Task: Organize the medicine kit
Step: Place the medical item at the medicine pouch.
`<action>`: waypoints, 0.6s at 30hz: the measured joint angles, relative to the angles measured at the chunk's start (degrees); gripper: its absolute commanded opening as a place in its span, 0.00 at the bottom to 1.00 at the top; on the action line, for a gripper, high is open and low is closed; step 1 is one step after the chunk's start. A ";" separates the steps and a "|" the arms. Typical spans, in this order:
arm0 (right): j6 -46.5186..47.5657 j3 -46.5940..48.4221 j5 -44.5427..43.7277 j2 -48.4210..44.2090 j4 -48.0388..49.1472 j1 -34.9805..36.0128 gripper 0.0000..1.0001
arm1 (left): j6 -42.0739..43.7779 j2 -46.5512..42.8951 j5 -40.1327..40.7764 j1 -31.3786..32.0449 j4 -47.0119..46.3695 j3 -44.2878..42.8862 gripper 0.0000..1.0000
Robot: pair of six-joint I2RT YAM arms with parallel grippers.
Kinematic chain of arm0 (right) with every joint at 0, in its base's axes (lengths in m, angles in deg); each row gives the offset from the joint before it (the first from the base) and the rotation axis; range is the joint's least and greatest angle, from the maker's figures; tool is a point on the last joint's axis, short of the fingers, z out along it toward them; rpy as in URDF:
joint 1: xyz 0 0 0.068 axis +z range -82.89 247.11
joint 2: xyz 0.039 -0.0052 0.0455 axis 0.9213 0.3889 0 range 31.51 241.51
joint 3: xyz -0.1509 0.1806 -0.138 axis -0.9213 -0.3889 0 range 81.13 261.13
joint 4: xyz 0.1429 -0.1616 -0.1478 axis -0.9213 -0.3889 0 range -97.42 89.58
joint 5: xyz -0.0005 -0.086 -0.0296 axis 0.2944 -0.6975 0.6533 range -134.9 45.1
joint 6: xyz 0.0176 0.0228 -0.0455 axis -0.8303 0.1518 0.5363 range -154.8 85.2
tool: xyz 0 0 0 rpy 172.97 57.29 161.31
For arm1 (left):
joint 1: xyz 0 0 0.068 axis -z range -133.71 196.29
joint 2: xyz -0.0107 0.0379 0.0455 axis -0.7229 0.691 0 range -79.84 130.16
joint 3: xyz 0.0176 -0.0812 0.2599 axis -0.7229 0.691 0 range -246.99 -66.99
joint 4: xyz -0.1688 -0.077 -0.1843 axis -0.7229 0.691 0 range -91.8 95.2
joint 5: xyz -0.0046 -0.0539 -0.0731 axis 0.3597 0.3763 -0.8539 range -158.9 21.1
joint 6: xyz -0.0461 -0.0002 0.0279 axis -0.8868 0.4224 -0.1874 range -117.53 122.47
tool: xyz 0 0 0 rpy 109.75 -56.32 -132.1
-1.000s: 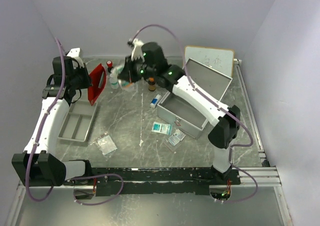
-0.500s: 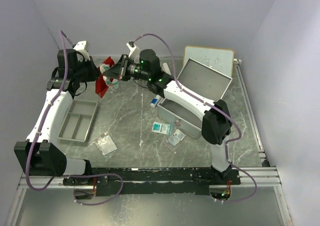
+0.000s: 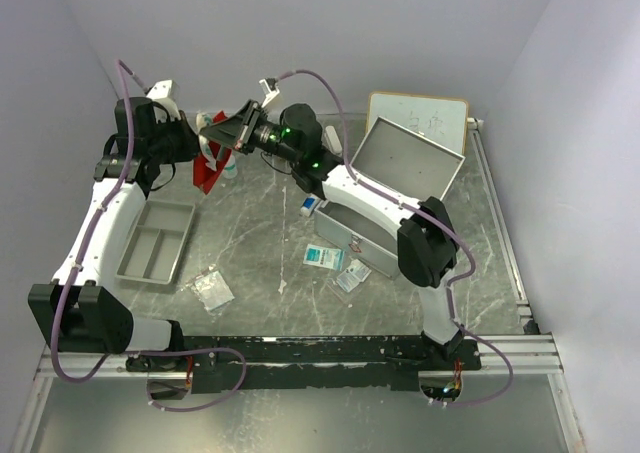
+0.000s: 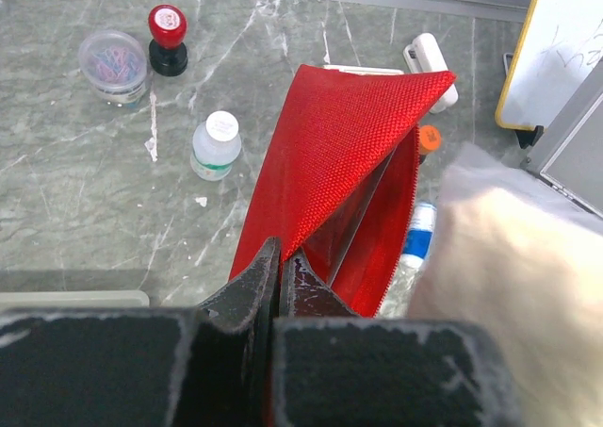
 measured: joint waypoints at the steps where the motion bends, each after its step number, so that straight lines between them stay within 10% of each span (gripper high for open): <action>1: -0.48 -0.48 -0.48 0.28 0.37 0.00 0.00 | -0.15 0.00 0.00 0.00 -0.04 0.00 0.07; 18: -3.37 -4.20 -7.56 1.36 1.01 -0.02 0.00 | -3.23 -1.60 -0.92 0.00 -0.20 -0.20 0.07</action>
